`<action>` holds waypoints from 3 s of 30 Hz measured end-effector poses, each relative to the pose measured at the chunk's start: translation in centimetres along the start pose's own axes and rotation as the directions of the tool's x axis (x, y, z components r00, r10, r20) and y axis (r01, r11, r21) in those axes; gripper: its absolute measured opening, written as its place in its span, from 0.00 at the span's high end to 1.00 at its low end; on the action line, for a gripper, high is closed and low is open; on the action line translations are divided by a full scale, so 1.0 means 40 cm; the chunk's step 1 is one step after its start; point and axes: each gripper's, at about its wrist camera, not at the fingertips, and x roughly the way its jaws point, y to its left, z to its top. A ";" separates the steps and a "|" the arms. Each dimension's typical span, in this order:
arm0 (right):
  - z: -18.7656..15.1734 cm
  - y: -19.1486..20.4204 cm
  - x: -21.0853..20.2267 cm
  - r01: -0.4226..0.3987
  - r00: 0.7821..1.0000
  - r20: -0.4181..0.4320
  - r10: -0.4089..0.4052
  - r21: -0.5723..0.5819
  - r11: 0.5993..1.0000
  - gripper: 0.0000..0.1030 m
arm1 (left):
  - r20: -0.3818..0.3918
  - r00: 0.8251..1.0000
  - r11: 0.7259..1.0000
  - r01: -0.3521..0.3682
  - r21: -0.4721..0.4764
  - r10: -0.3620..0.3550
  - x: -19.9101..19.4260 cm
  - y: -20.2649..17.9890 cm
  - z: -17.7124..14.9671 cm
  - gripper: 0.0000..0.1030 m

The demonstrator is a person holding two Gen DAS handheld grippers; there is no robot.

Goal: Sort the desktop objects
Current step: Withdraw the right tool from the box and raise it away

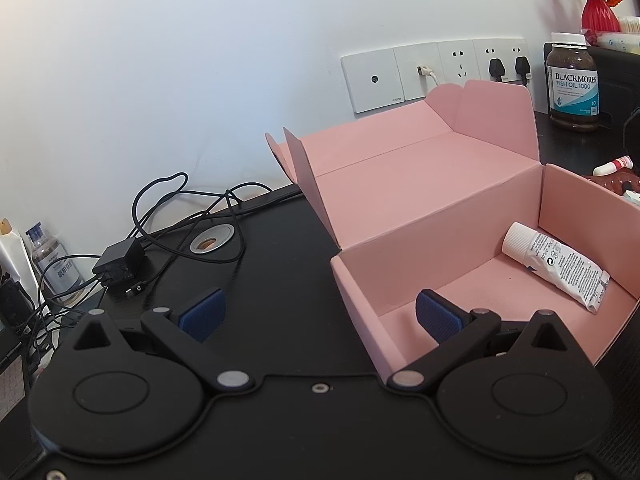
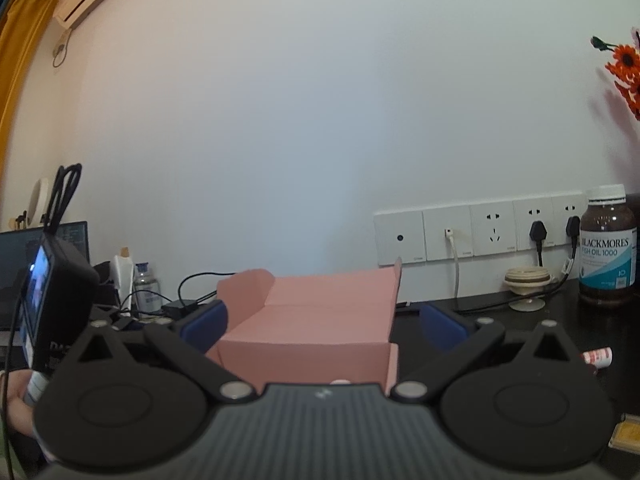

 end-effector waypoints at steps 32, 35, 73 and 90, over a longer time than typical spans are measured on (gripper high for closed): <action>-0.007 -0.105 -0.012 0.126 0.992 -0.054 -0.116 0.268 0.955 0.01 | 0.147 0.989 0.985 0.028 -0.168 -0.003 -0.214 0.011 -0.011 0.00; -0.010 -0.116 -0.015 0.127 0.992 -0.058 -0.115 0.295 0.947 0.01 | 0.128 0.991 0.979 0.059 -0.193 -0.034 -0.260 -0.005 -0.029 0.00; 0.213 -0.102 -0.313 -0.184 0.811 -0.172 0.559 0.832 0.523 0.01 | 0.045 0.998 0.988 0.058 -0.140 -0.052 -0.313 -0.129 0.000 0.00; 0.201 -0.074 -0.291 -0.222 0.780 -0.124 0.613 0.861 0.457 0.01 | 0.069 0.997 0.986 0.054 -0.159 -0.043 -0.329 -0.094 -0.007 0.00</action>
